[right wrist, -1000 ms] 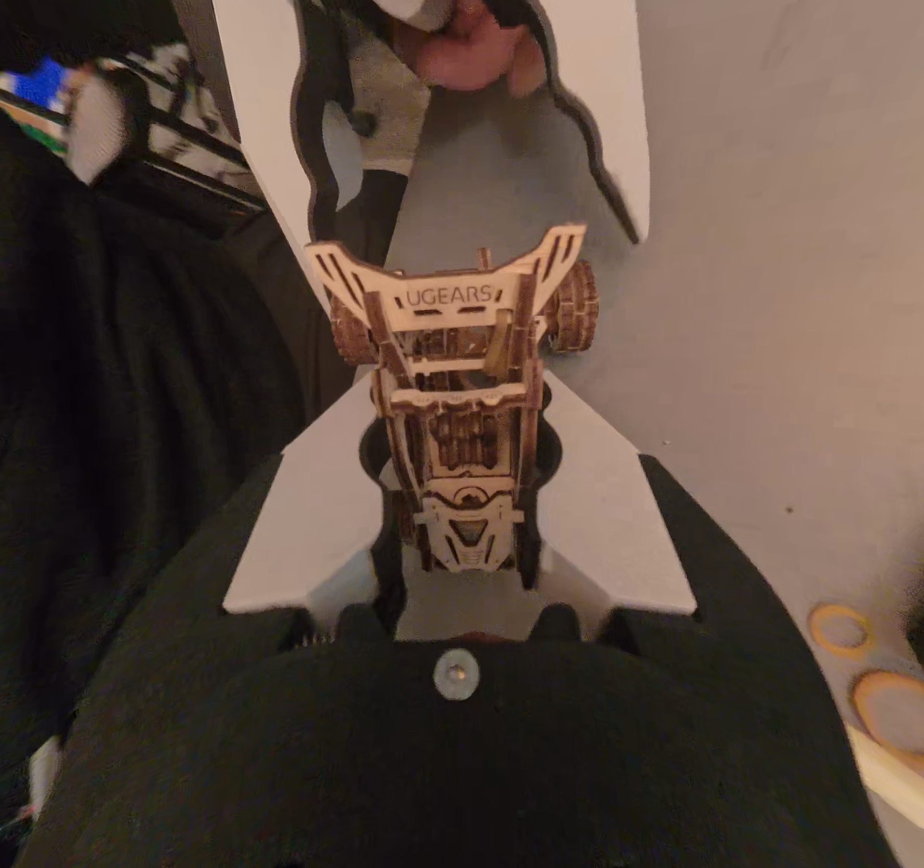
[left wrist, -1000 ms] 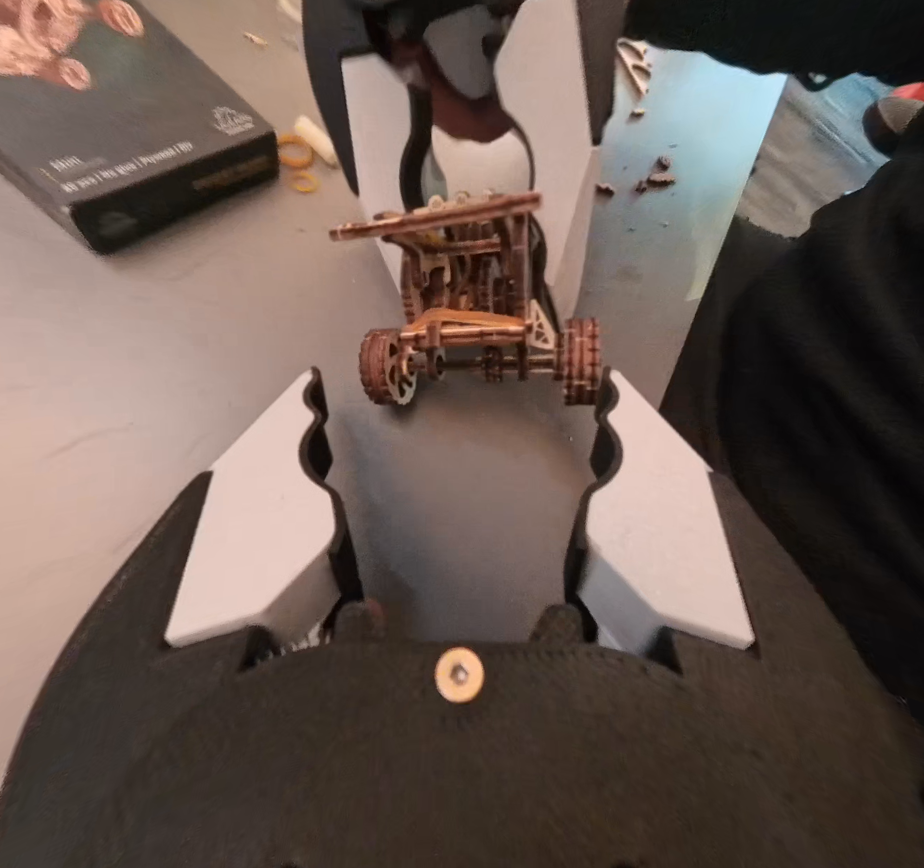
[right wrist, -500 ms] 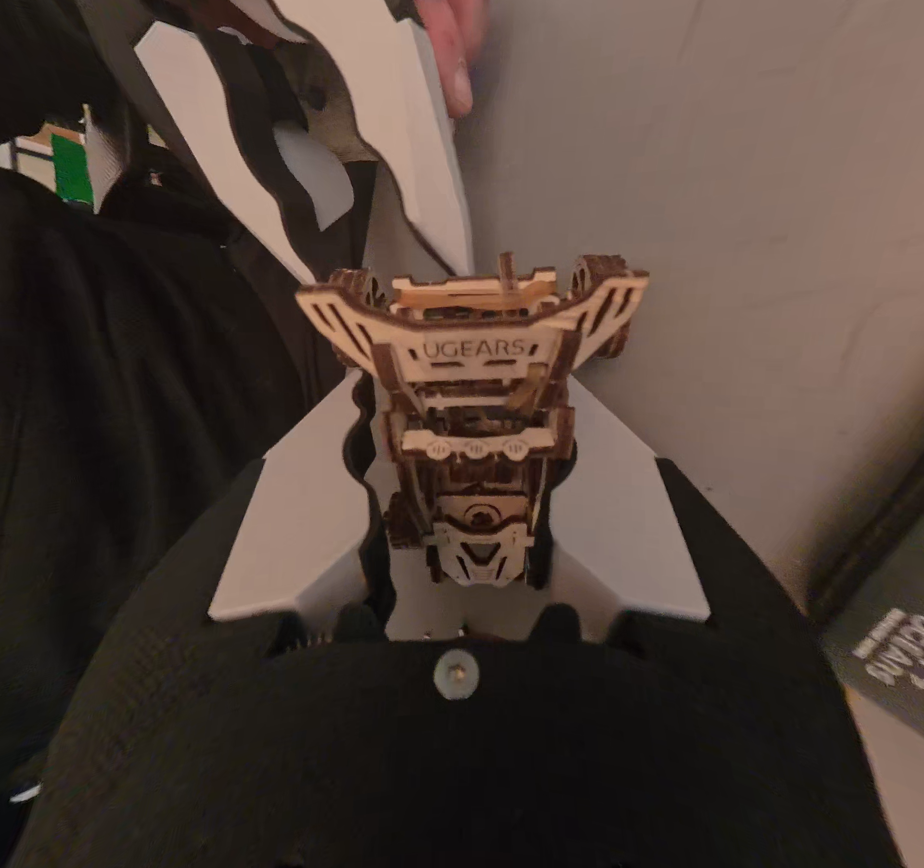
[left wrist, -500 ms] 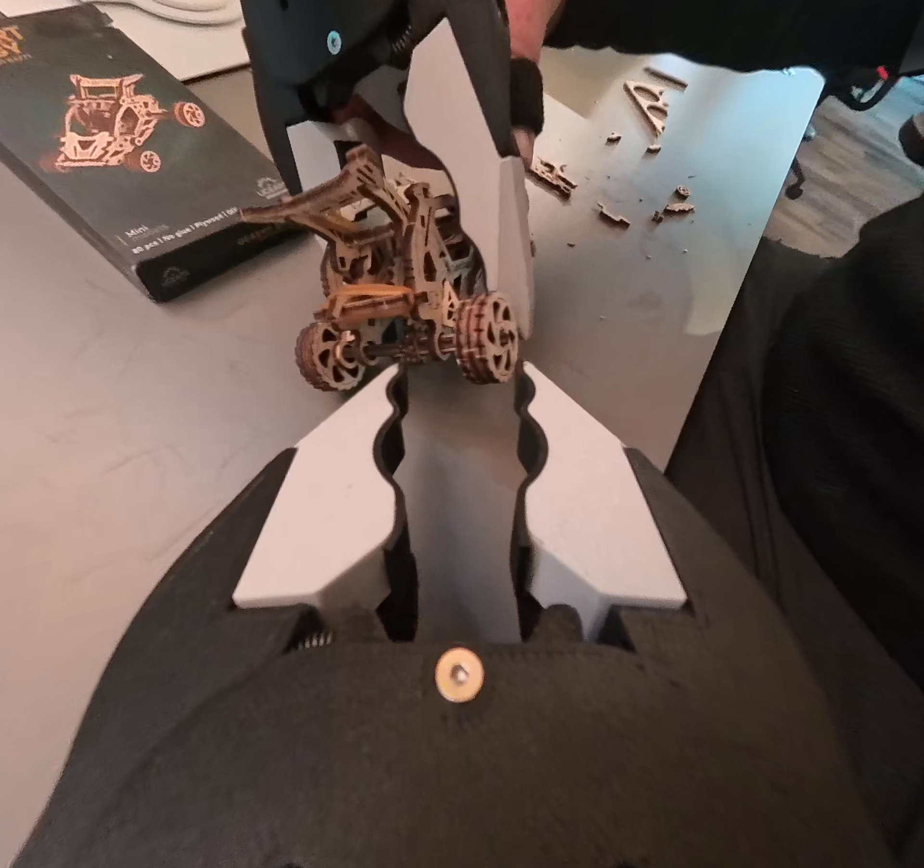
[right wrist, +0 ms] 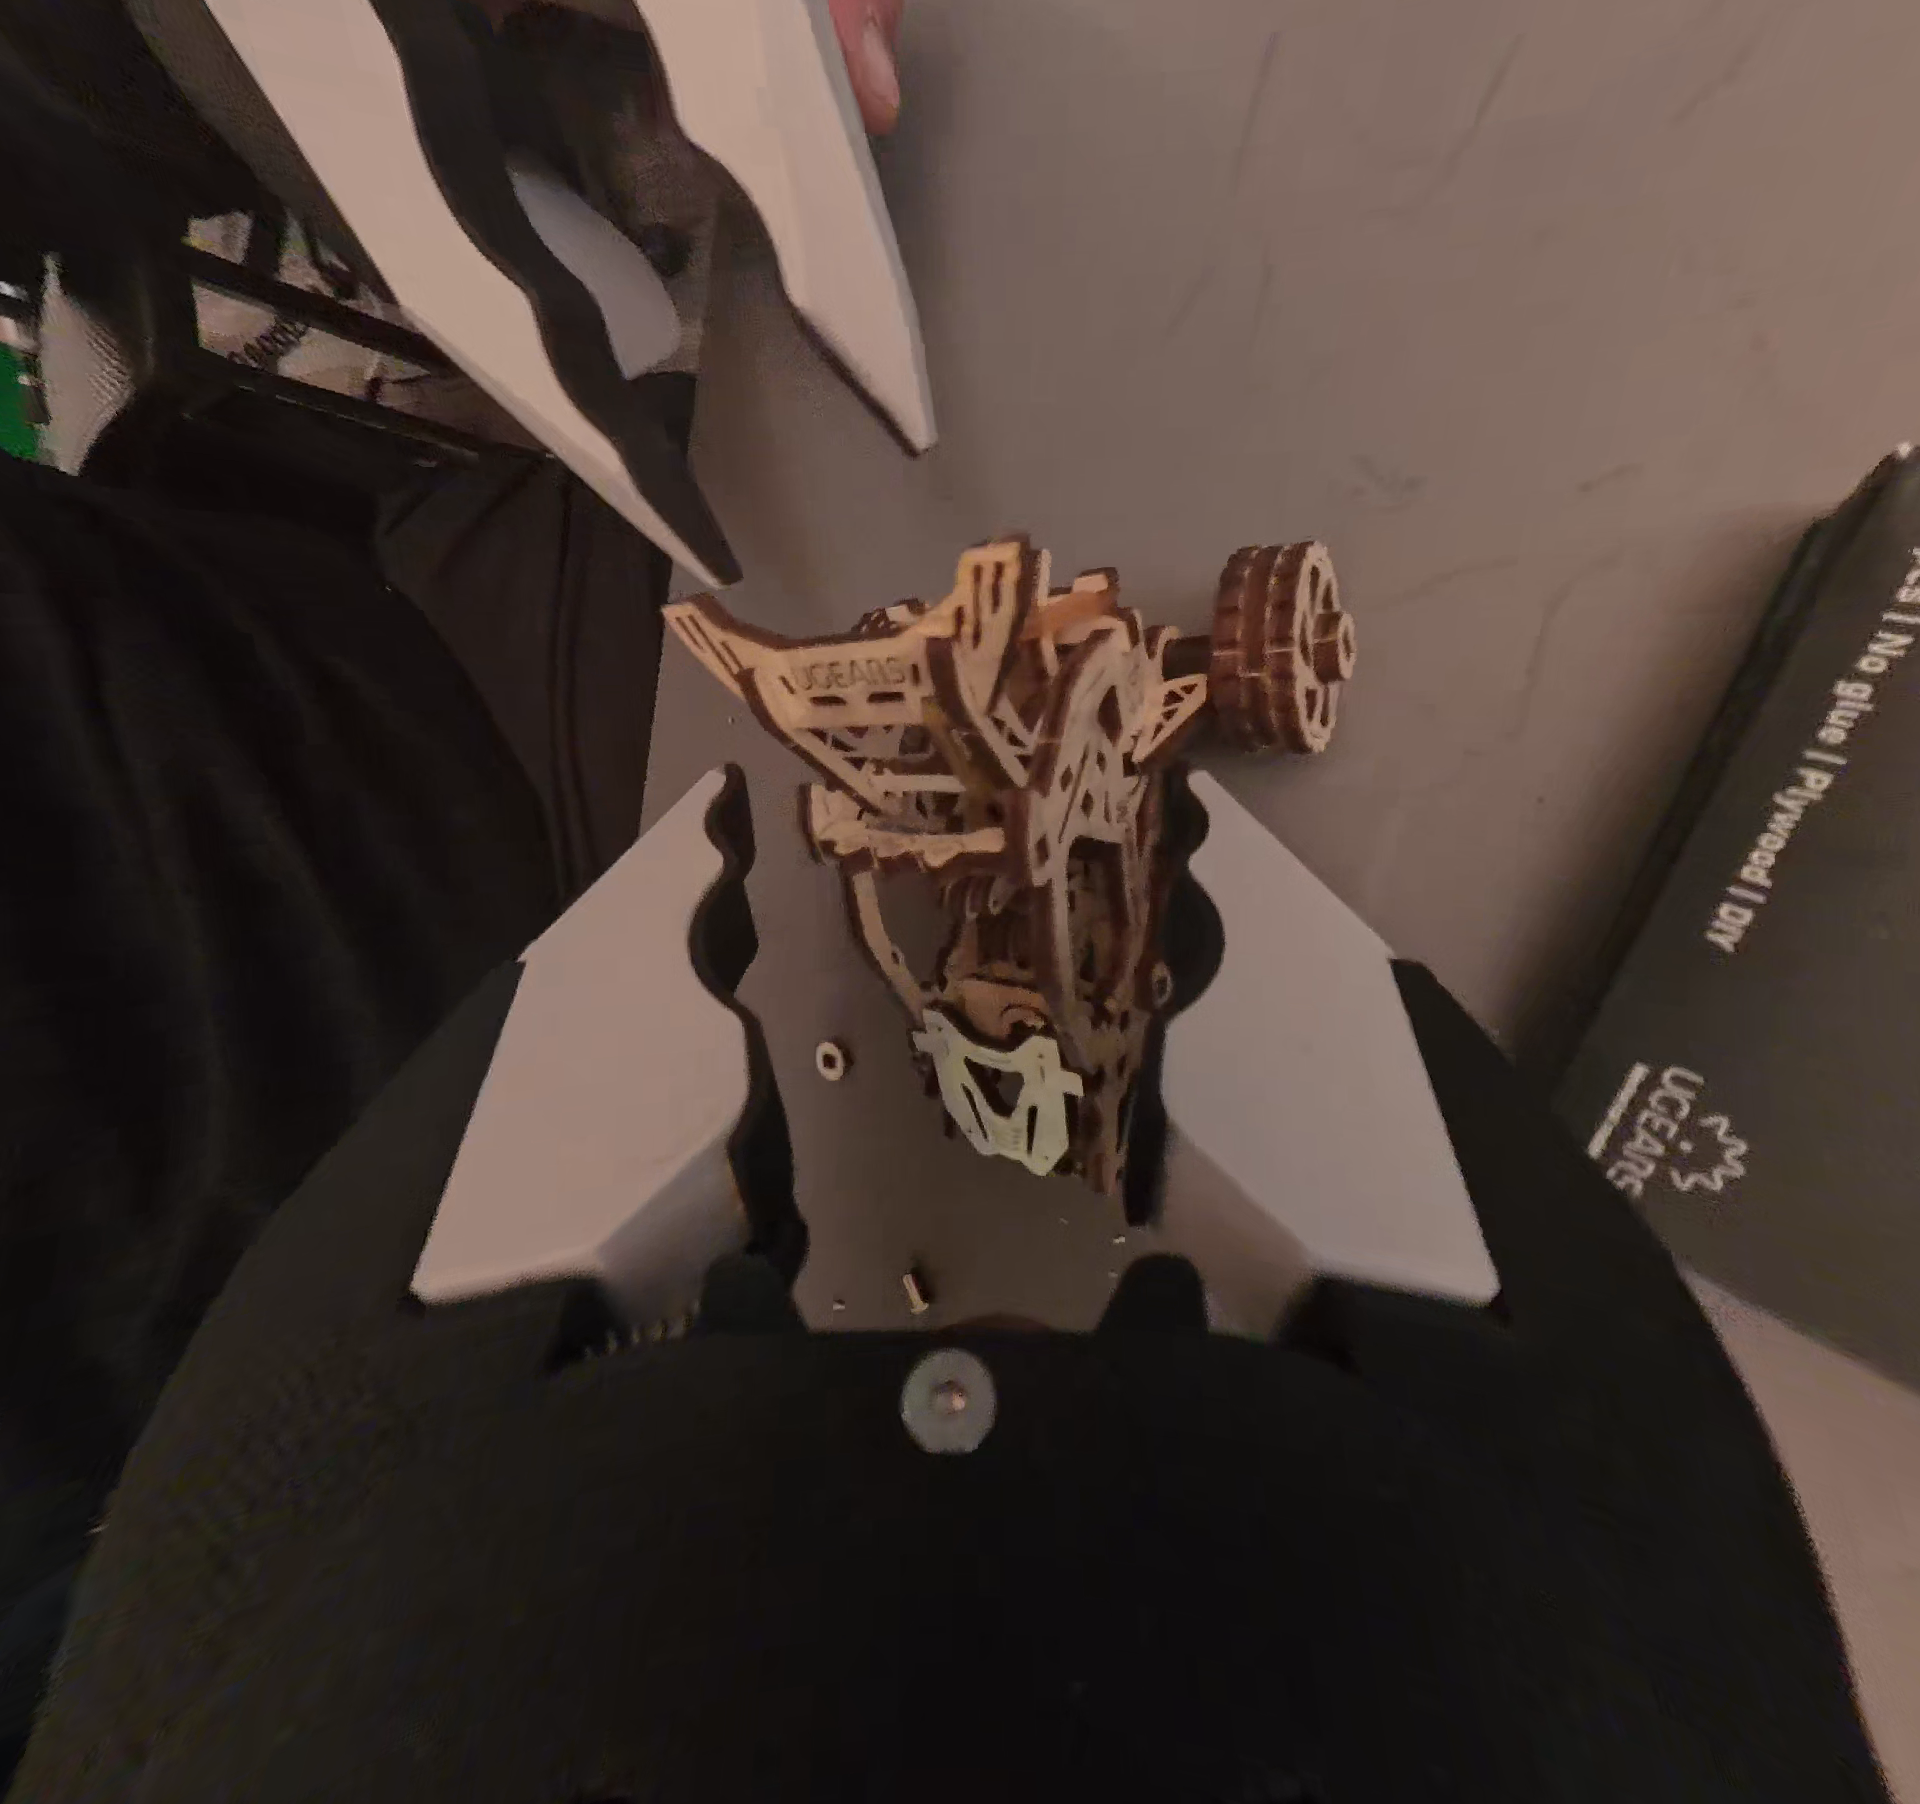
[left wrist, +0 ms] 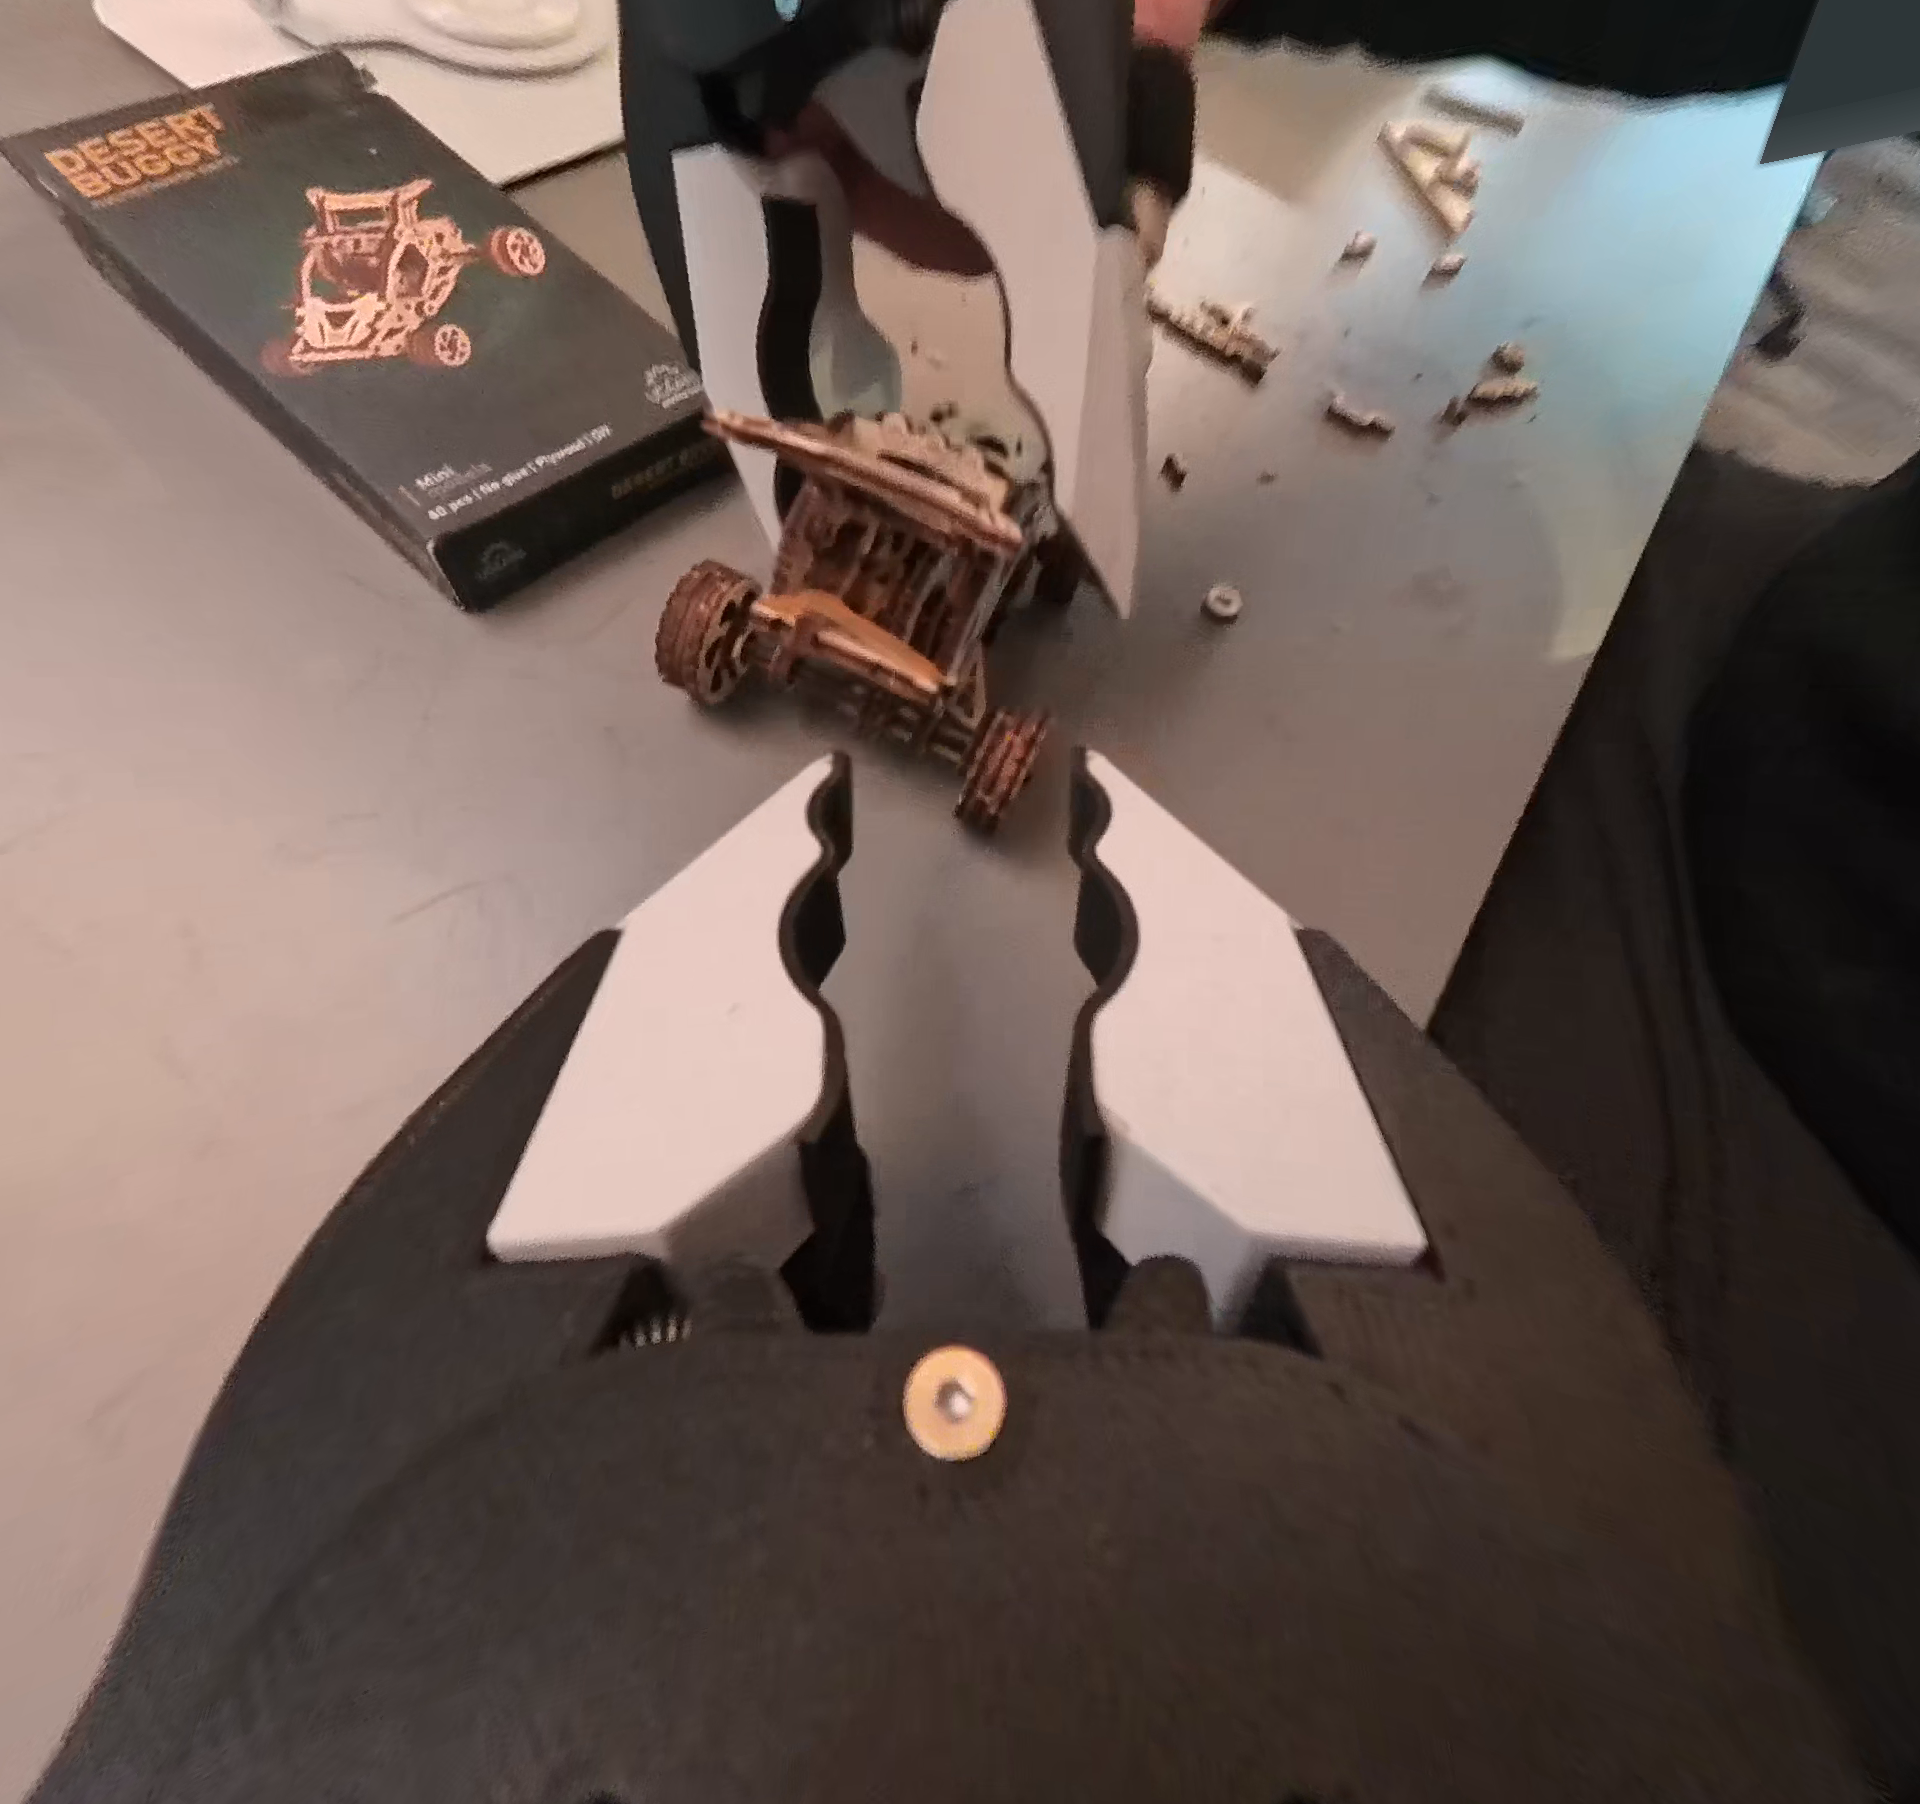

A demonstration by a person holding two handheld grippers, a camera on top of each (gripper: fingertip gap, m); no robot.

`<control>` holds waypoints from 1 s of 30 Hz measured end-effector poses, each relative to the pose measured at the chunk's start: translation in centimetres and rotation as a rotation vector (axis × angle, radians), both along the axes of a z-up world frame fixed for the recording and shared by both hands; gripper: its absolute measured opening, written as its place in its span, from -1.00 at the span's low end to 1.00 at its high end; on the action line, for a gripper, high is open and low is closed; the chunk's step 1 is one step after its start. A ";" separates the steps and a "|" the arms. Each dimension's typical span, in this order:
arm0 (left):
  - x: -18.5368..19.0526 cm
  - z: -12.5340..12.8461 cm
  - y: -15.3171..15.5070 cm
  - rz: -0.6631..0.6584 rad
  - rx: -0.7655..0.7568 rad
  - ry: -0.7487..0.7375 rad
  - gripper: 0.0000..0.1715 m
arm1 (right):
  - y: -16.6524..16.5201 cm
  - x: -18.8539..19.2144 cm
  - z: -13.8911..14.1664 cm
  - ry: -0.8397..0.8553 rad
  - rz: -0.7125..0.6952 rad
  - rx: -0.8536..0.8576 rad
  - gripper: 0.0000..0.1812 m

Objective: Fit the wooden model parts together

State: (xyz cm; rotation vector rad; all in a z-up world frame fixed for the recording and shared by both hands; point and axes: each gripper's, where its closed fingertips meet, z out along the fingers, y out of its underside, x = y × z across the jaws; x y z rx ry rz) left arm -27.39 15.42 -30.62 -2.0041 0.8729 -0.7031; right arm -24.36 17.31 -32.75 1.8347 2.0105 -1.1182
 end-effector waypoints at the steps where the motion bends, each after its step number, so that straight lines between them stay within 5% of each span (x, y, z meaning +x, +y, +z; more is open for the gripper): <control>1: 0.0 -0.5 -0.1 -0.011 0.018 0.053 -0.50 | 0.1 0.3 0.0 0.007 0.005 0.024 -0.13; 8: 0.8 -2.4 0.4 -0.030 0.110 0.217 -0.54 | -0.1 2.6 0.2 0.053 -0.031 0.207 -0.07; 17: 3.3 -3.2 1.1 -0.050 0.156 0.276 -0.73 | 1.6 4.8 -0.7 0.065 -0.145 0.358 -0.41; 22: 4.0 -3.2 1.6 -0.053 0.173 0.284 -0.77 | 2.2 5.6 -0.8 0.047 -0.217 0.428 -0.15; 27: 4.6 -3.3 1.8 -0.072 0.175 0.294 -0.78 | 2.3 6.4 -1.6 0.035 -0.215 0.504 -0.25; 30: 4.9 -3.4 1.8 -0.087 0.171 0.292 -0.82 | 2.4 6.2 -1.6 0.069 -0.276 0.512 -0.46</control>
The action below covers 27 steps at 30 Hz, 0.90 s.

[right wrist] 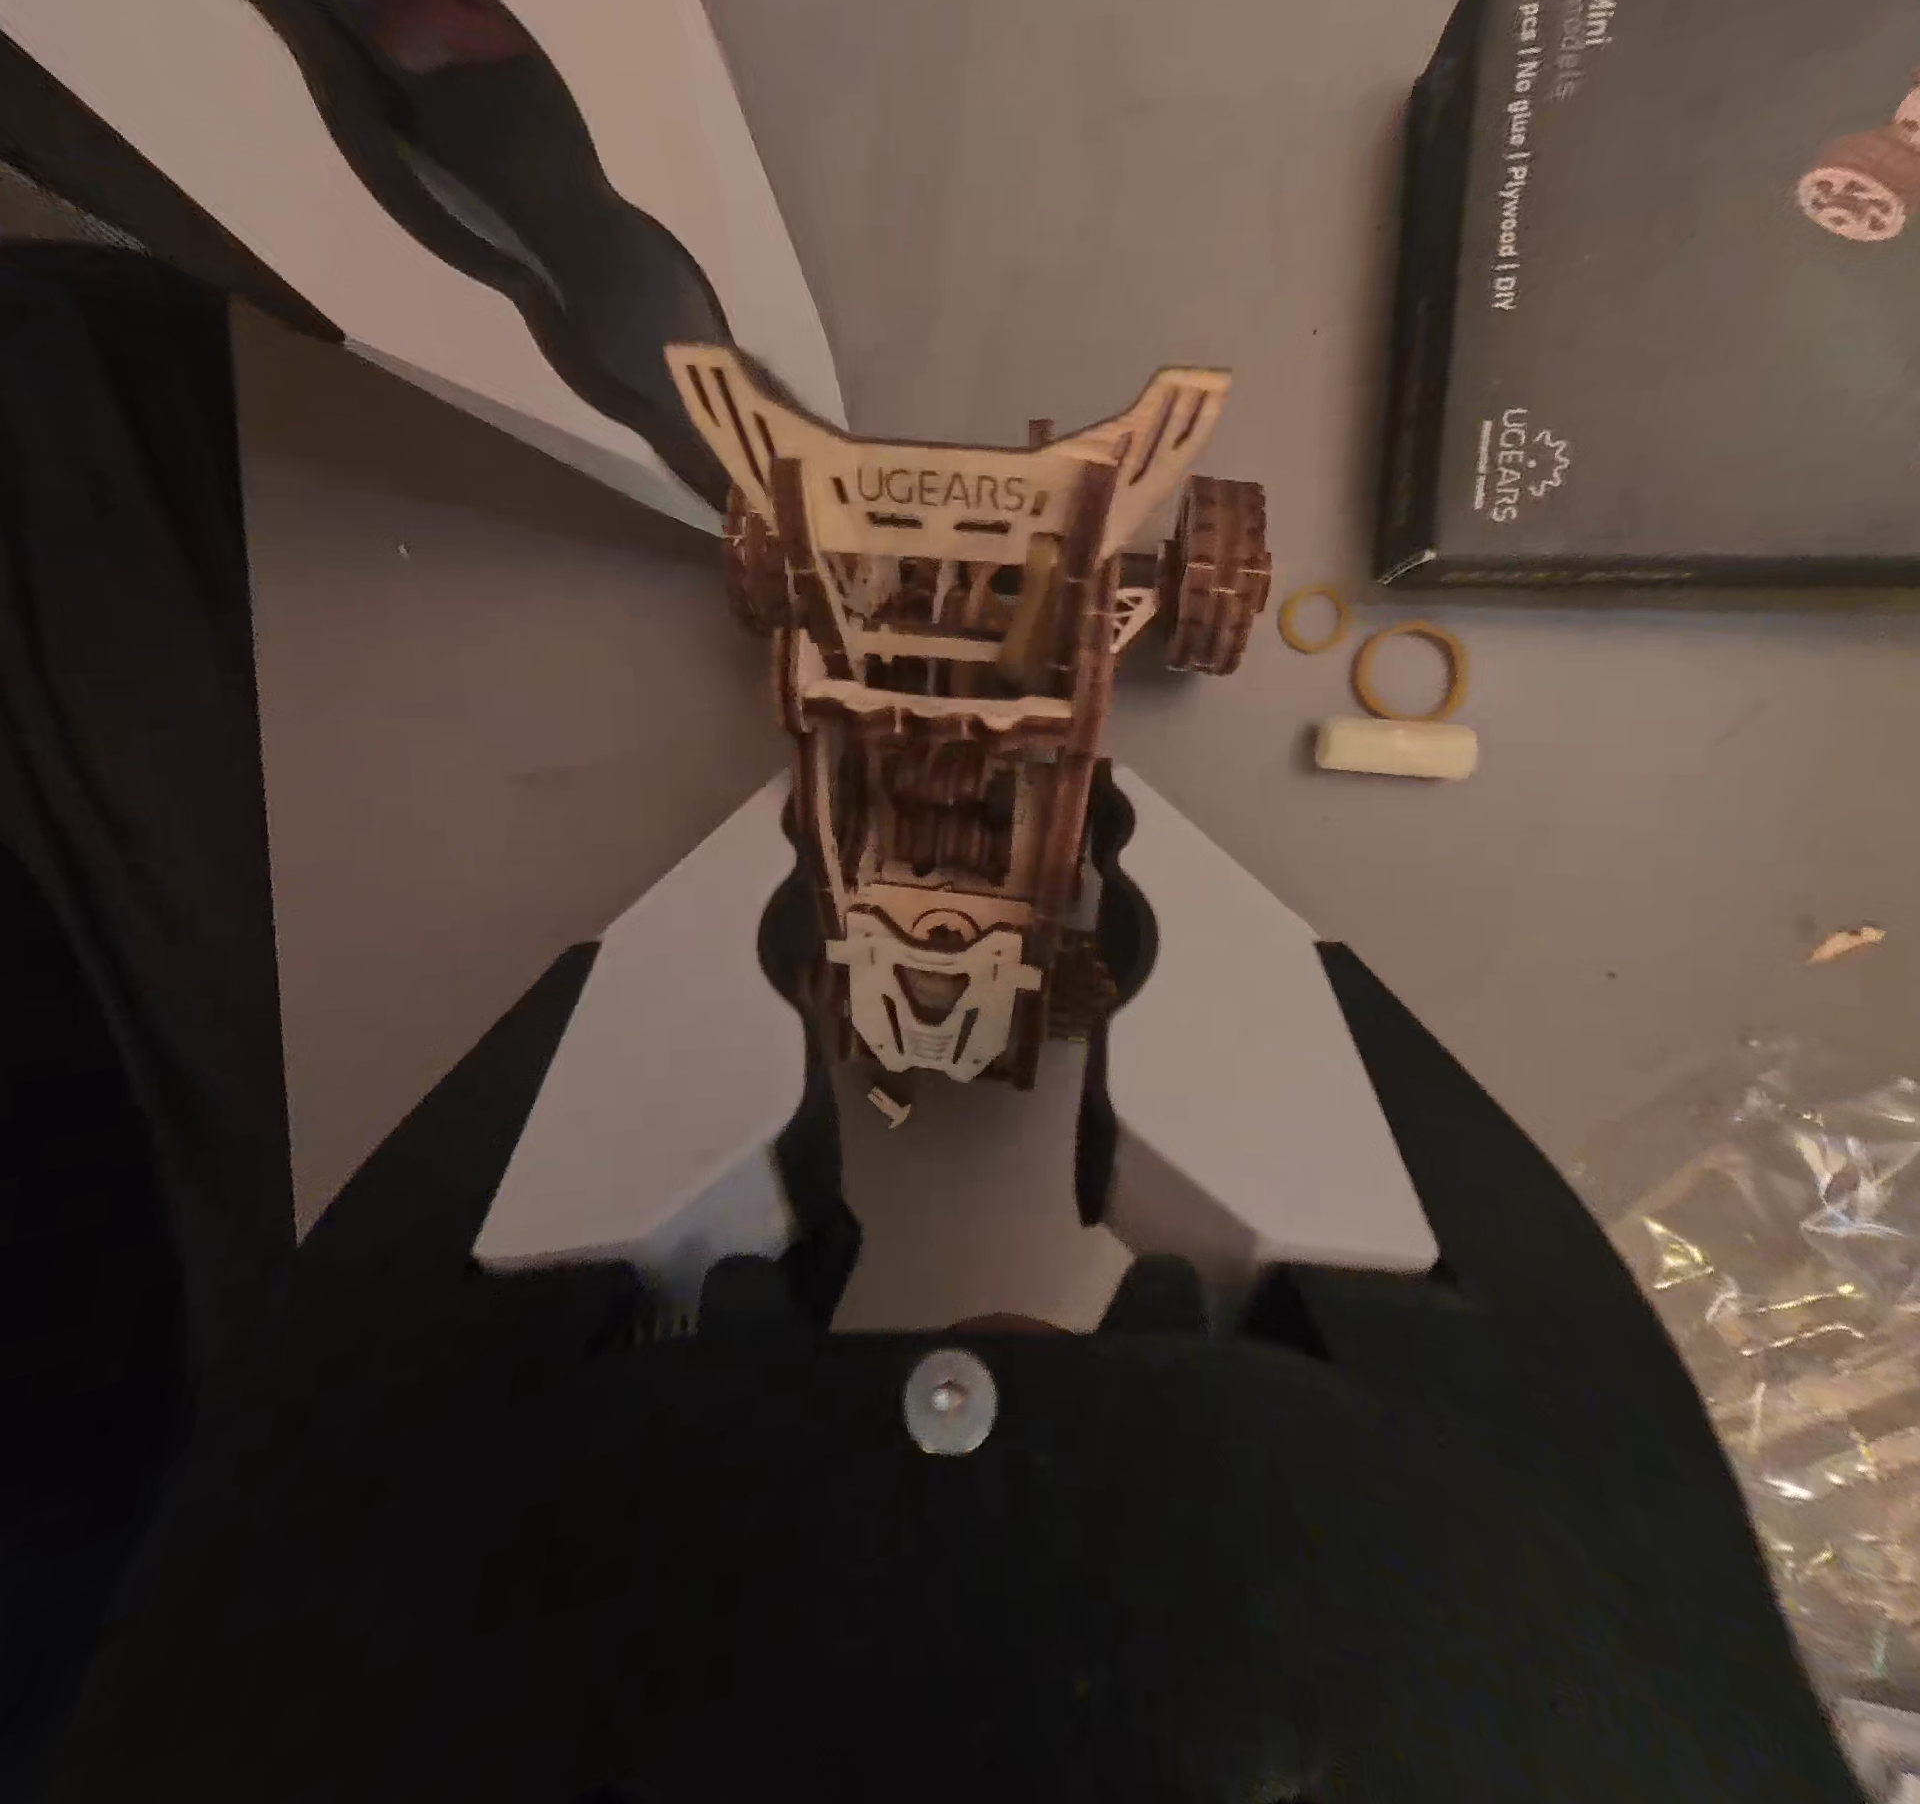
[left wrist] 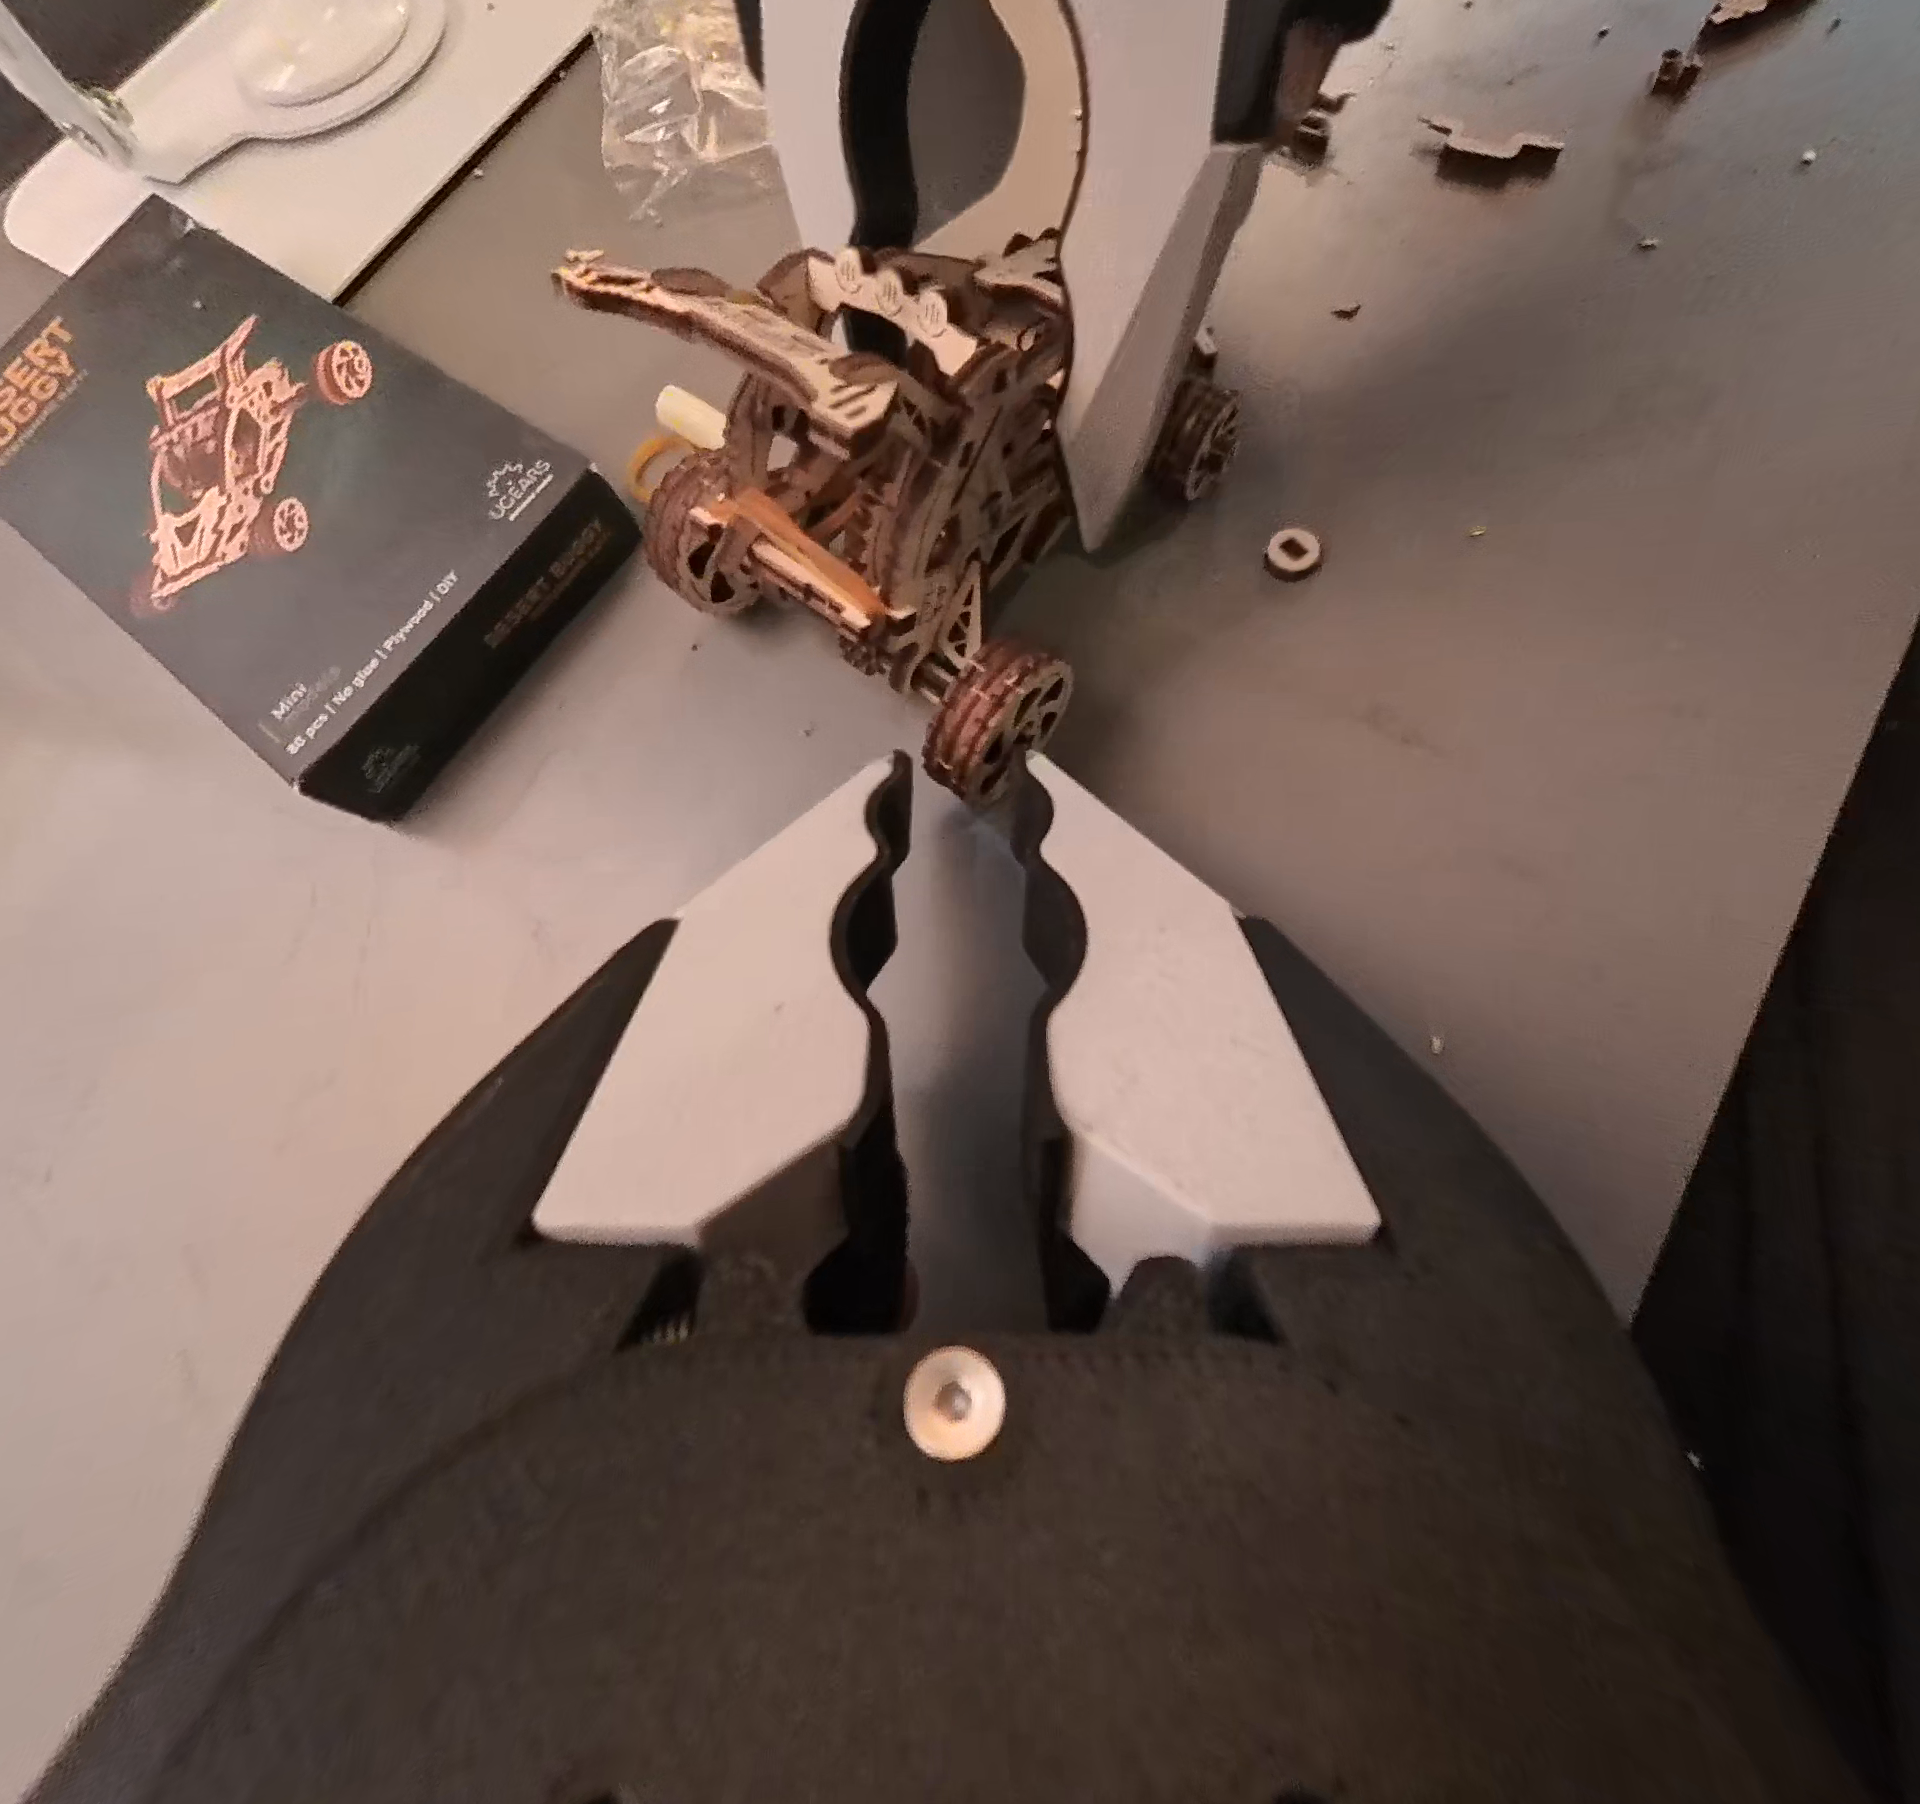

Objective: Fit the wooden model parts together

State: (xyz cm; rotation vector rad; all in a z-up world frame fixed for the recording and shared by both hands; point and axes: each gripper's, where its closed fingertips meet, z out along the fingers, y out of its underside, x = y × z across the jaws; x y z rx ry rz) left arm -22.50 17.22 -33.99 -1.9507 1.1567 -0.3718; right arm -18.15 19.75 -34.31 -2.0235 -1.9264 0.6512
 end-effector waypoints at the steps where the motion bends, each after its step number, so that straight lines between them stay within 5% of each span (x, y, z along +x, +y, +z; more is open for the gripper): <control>1: 0.1 0.0 0.0 -0.004 0.000 -0.003 -0.83 | -0.1 0.1 0.0 0.007 -0.009 -0.015 -0.47; 8: -0.2 4.1 0.3 0.032 0.045 -0.112 -0.84 | -0.2 -0.6 2.5 0.137 -0.124 -0.429 -0.48; 12: -1.2 5.4 0.4 0.076 0.125 -0.125 -0.60 | 0.1 -1.5 3.8 0.218 -0.158 -0.644 -0.48; 18: -1.7 8.0 1.0 0.201 0.393 -0.133 -0.52 | -0.8 -3.0 5.5 0.322 -0.191 -0.843 -0.48; 27: -2.8 6.6 0.1 0.247 0.353 -0.151 -0.58 | -3.6 -4.9 4.6 0.315 -0.208 -0.946 -0.48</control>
